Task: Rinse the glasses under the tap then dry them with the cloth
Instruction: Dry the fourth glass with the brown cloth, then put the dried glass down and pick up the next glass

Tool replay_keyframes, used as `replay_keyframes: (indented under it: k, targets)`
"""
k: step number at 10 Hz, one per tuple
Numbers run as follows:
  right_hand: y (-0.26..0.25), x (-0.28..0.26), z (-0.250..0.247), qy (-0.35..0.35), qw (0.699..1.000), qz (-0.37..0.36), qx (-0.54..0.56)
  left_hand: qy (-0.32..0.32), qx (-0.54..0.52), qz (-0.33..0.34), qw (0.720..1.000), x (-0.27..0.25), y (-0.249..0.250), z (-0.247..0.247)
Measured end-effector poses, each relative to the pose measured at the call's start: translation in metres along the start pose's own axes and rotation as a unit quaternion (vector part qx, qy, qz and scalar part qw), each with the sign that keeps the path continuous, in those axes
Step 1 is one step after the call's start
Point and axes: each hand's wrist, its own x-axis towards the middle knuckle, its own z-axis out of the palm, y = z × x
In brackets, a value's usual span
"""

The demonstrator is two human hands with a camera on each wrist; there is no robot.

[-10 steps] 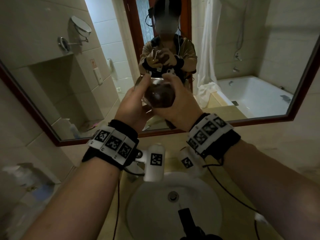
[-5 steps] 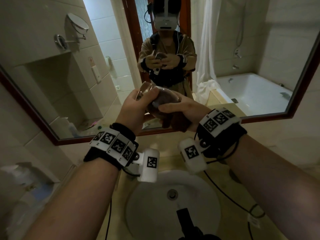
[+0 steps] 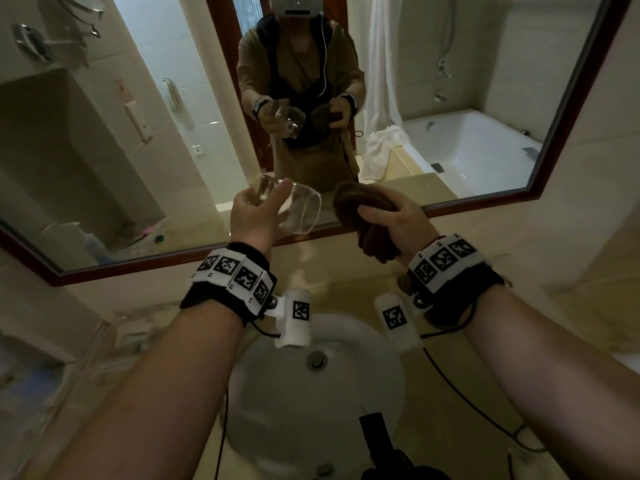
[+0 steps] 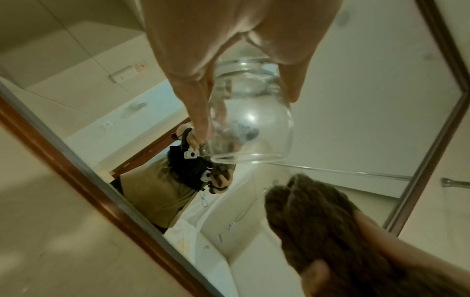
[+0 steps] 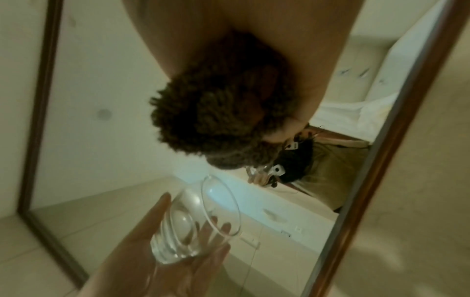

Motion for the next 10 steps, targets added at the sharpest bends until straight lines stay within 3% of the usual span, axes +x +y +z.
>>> replay_keyframes:
  k: [1,3,4,7,10]
  targets:
    - [0.009,-0.005,-0.024,0.043,0.998,-0.012,-0.052,-0.013,0.031,-0.057,0.998,0.004,-0.019,0.014]
    - [0.023,-0.014,-0.073,0.120,0.989,-0.010,-0.089,-0.091,-0.034,-0.199,0.975,-0.004,-0.056,0.072]
    - [0.034,-0.020,-0.103,0.146,0.980,-0.016,-0.136,-0.132,-0.004,-0.217,0.967,-0.005,-0.078,0.097]
    - [0.079,-0.035,-0.167,0.179,0.944,-0.012,-0.277,-0.167,0.141,-0.155,0.963,-0.006,-0.156,0.164]
    - [0.130,-0.047,-0.211,0.175,0.926,0.070,-0.327,-0.182,0.260,-0.118,0.941,-0.026,-0.196,0.195]
